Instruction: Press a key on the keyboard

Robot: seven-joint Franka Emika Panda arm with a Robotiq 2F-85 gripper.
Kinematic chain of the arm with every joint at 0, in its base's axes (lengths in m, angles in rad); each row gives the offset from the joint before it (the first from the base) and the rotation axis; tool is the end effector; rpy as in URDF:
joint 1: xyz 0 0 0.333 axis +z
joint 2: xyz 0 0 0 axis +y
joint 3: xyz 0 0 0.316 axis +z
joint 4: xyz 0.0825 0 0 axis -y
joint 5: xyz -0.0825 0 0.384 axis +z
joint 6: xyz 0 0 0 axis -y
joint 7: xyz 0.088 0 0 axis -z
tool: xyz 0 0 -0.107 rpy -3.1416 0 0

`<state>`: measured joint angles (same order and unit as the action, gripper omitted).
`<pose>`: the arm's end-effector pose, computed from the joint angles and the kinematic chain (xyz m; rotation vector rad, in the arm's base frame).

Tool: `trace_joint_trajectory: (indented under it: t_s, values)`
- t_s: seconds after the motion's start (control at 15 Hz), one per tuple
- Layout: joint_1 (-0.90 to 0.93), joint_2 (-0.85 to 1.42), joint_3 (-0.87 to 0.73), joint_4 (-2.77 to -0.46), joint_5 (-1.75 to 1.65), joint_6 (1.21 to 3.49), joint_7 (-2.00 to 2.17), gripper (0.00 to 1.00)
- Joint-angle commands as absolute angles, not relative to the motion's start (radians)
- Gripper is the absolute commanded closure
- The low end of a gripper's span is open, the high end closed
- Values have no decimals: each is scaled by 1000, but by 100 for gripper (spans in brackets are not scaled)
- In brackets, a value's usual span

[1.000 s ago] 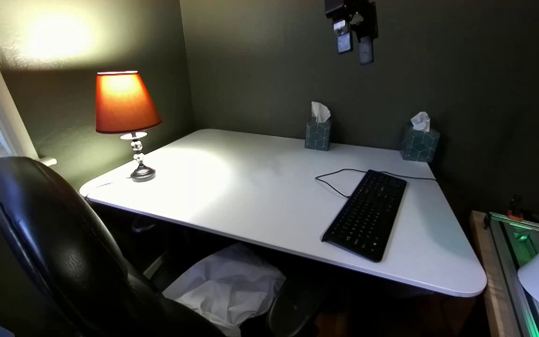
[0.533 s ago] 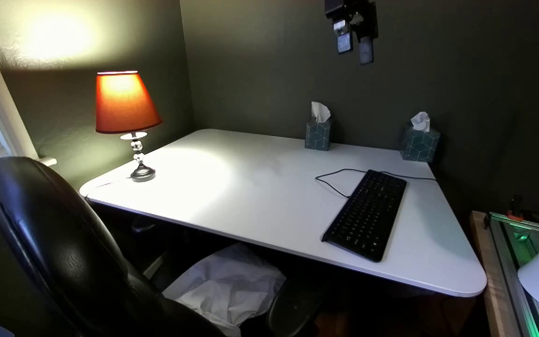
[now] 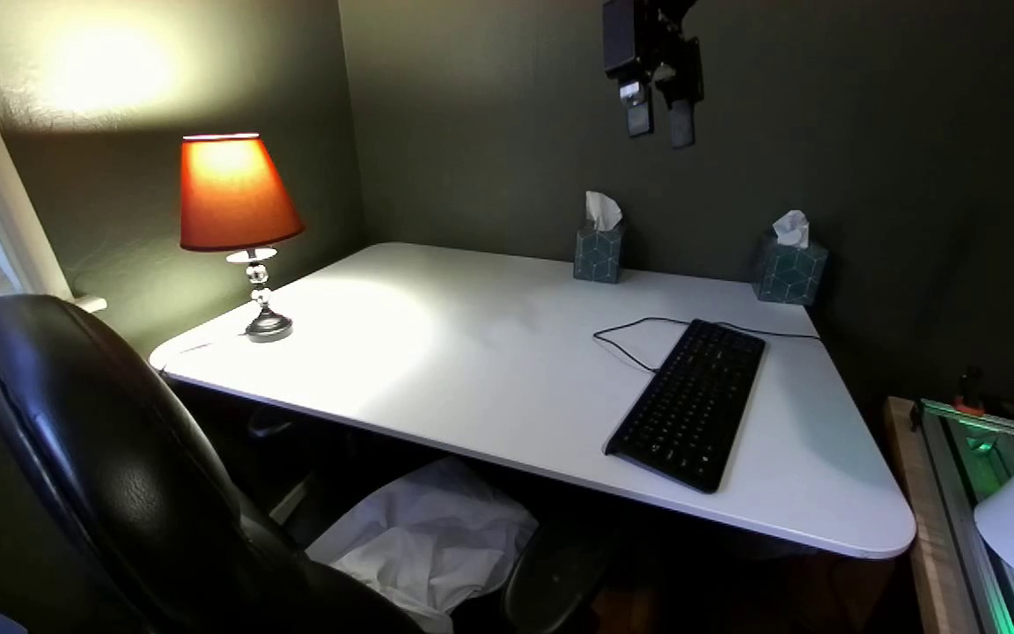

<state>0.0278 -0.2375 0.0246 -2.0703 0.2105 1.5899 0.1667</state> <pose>0.4566 0.0467 0.5168 -2.9331 0.2138 0.3895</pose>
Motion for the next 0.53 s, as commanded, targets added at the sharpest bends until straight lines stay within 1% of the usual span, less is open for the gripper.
trace_joint_trajectory:
  t_s: [0.0,0.27,0.47]
  values:
    - [26,-253,44,-2161,139,1696,132,0]
    - [38,-274,62,-2286,66,1842,110,0]
    - [40,-252,66,-2334,25,1894,90,0]
